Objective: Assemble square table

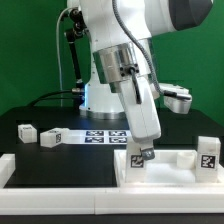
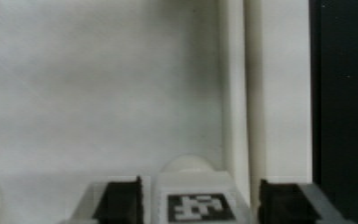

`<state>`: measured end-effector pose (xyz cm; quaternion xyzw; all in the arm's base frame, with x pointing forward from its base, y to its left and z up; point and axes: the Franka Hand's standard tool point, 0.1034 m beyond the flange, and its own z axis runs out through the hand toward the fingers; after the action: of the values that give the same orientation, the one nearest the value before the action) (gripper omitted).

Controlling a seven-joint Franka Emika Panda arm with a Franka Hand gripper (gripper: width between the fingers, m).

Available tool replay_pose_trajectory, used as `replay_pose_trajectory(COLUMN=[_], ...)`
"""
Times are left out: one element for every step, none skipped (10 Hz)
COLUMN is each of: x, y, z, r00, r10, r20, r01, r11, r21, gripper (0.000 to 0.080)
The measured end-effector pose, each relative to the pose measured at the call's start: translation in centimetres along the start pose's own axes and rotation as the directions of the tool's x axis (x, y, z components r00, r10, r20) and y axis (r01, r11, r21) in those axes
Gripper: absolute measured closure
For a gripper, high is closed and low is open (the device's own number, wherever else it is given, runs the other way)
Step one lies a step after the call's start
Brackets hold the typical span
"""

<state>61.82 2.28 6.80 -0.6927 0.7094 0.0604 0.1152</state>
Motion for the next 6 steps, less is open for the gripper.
replay_pose_trajectory(x=[0.18, 0.69, 0.75, 0.76, 0.79, 0.81], y=[0.03, 0.43, 0.75, 0.74, 0.78, 0.79], z=[0.04, 0.27, 0.30, 0.25, 0.32, 0.34], r00=[0.996, 0.978, 0.907, 0.815, 0.814, 0.781], r10=[-0.089, -0.208, -0.421, -0.579, -0.581, -0.624], r20=[-0.006, -0.023, -0.030, -0.031, -0.029, -0.028], r01=[0.089, 0.208, 0.421, 0.578, 0.580, 0.623], r11=[0.996, 0.978, 0.907, 0.816, 0.814, 0.781], r21=[0.006, 0.016, -0.012, -0.028, -0.028, -0.030], gripper=[0.0334, 0.0194, 0.0164, 0.0164, 0.0152, 0.0152])
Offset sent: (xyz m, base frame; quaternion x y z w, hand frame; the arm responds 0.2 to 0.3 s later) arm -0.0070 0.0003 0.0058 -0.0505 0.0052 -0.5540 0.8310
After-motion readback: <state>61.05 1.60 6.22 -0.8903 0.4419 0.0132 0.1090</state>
